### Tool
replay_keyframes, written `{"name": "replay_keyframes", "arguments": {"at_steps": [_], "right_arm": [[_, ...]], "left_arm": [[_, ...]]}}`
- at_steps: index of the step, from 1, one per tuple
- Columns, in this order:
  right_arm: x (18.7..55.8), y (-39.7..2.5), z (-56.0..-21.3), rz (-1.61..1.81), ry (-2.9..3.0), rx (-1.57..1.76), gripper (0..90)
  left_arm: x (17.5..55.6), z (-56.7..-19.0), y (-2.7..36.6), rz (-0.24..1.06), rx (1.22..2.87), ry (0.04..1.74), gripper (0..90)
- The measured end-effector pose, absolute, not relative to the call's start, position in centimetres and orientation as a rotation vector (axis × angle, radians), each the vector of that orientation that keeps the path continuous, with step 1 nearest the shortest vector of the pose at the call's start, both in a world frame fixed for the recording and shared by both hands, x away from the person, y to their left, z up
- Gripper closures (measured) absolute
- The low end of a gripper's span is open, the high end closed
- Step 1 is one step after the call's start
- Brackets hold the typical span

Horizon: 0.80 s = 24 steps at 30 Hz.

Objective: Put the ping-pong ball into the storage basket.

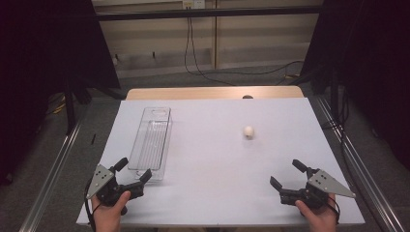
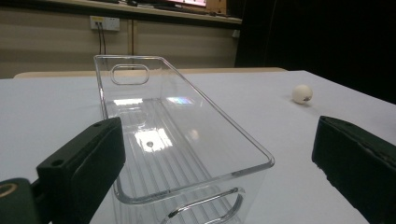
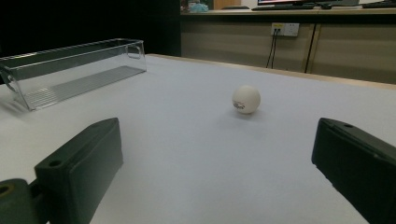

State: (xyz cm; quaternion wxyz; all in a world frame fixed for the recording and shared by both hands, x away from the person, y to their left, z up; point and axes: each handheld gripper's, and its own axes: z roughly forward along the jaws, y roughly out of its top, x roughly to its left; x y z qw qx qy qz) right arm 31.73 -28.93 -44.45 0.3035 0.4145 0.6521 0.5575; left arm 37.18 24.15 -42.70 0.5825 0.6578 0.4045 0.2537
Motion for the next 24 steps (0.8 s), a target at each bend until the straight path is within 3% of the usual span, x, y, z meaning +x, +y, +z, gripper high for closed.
{"name": "replay_keyframes", "arguments": {"at_steps": [24], "right_arm": [[32.59, -28.71, -44.28, 1.449, 1.725, 1.109, 1.2]], "left_arm": [[37.1, -42.7, 24.38, 0.61, 1.543, 0.94, 2.8]]}}
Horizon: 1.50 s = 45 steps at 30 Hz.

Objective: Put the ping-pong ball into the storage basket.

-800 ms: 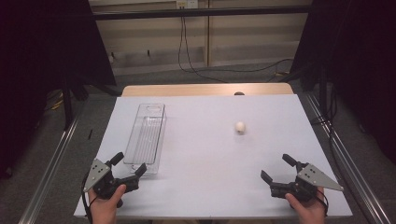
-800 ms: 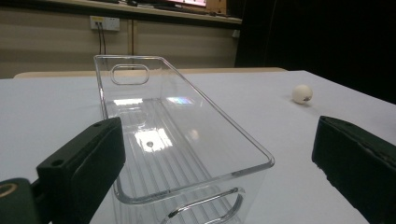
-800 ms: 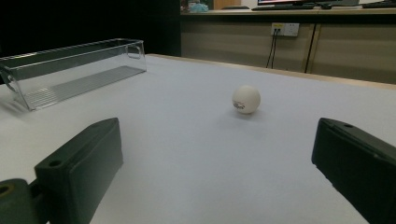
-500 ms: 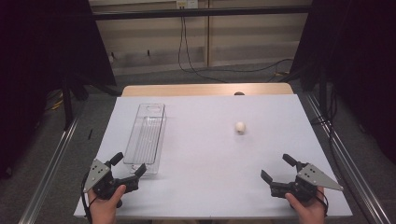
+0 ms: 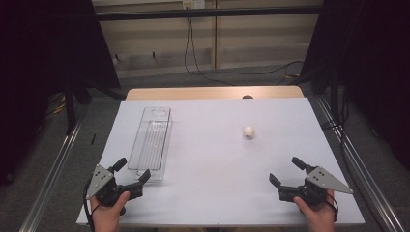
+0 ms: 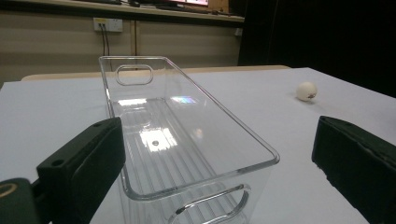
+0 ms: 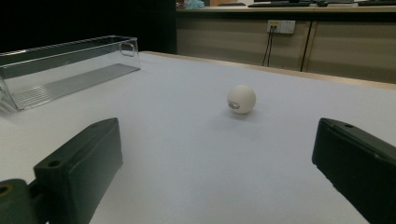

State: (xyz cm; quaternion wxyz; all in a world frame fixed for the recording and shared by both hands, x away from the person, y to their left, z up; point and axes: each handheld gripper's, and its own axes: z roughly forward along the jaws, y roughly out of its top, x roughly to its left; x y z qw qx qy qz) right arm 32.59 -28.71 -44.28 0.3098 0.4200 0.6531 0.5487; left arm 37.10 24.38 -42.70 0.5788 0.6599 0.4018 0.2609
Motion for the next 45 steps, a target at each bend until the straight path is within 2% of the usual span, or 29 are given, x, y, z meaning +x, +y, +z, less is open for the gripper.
{"name": "replay_keyframes", "arguments": {"at_steps": [45], "right_arm": [[36.7, -27.2, -43.8, 1.352, 1.733, 1.161, 0.5]], "left_arm": [[37.0, -42.7, 24.3, 0.599, 1.577, 0.912, 1.7]]}}
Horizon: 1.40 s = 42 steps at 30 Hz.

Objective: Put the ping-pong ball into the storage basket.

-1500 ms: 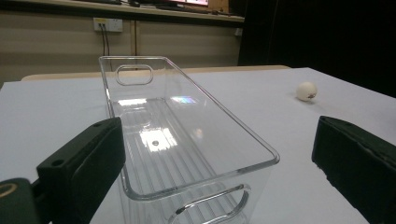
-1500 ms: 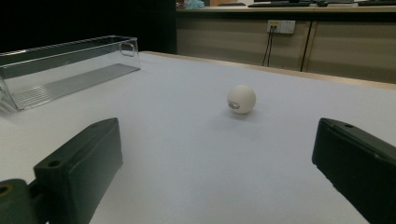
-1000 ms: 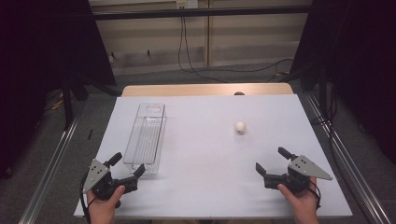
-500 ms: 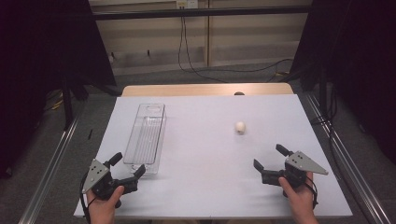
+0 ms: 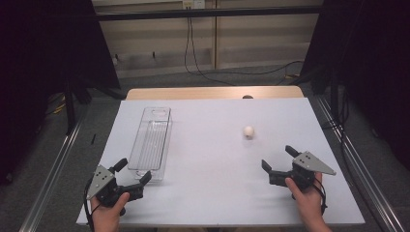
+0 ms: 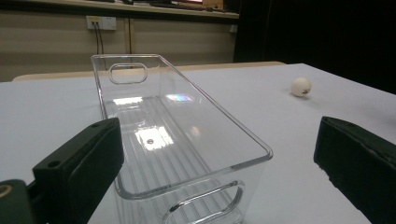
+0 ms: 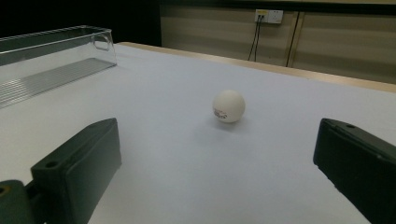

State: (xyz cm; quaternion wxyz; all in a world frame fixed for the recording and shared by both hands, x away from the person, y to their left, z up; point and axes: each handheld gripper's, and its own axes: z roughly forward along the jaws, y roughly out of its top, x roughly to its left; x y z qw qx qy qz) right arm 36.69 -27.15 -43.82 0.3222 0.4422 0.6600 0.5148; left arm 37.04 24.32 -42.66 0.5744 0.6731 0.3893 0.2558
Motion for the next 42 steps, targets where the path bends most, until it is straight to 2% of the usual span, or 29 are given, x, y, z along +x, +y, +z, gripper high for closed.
{"name": "replay_keyframes", "arguments": {"at_steps": [42], "right_arm": [[40.1, -24.7, -43.6, 1.258, 1.776, 1.128, 0.7]], "left_arm": [[37.0, -42.5, 24.3, 0.611, 1.602, 0.902, 1.9]]}}
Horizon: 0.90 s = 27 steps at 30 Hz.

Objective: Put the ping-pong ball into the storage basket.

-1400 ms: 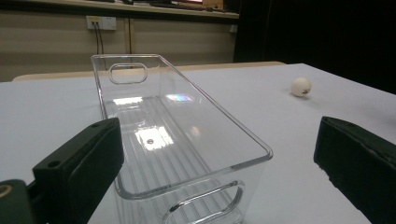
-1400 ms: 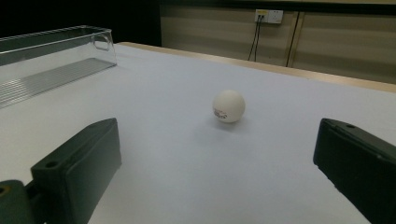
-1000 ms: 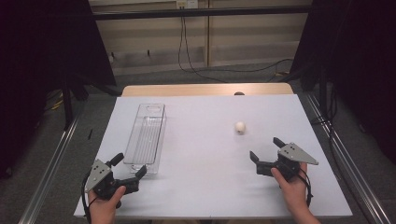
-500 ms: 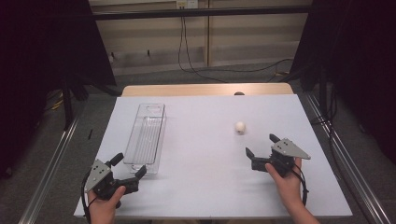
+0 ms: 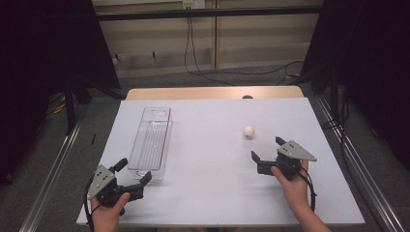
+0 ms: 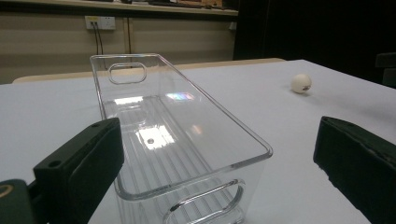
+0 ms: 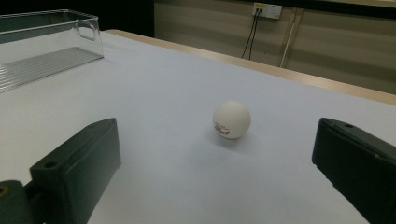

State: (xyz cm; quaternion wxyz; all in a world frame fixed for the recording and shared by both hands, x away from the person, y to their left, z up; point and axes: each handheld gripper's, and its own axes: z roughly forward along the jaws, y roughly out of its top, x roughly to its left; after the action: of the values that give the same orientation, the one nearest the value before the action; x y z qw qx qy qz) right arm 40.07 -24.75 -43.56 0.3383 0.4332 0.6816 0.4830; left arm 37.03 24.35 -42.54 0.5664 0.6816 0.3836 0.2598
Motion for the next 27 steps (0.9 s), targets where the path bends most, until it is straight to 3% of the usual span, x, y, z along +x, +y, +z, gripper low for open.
{"name": "replay_keyframes", "arguments": {"at_steps": [27], "right_arm": [[41.7, -23.9, -43.6, 1.235, 1.807, 1.146, 0.9]], "left_arm": [[37.0, -42.5, 24.3, 0.606, 1.585, 0.89, 1.6]]}}
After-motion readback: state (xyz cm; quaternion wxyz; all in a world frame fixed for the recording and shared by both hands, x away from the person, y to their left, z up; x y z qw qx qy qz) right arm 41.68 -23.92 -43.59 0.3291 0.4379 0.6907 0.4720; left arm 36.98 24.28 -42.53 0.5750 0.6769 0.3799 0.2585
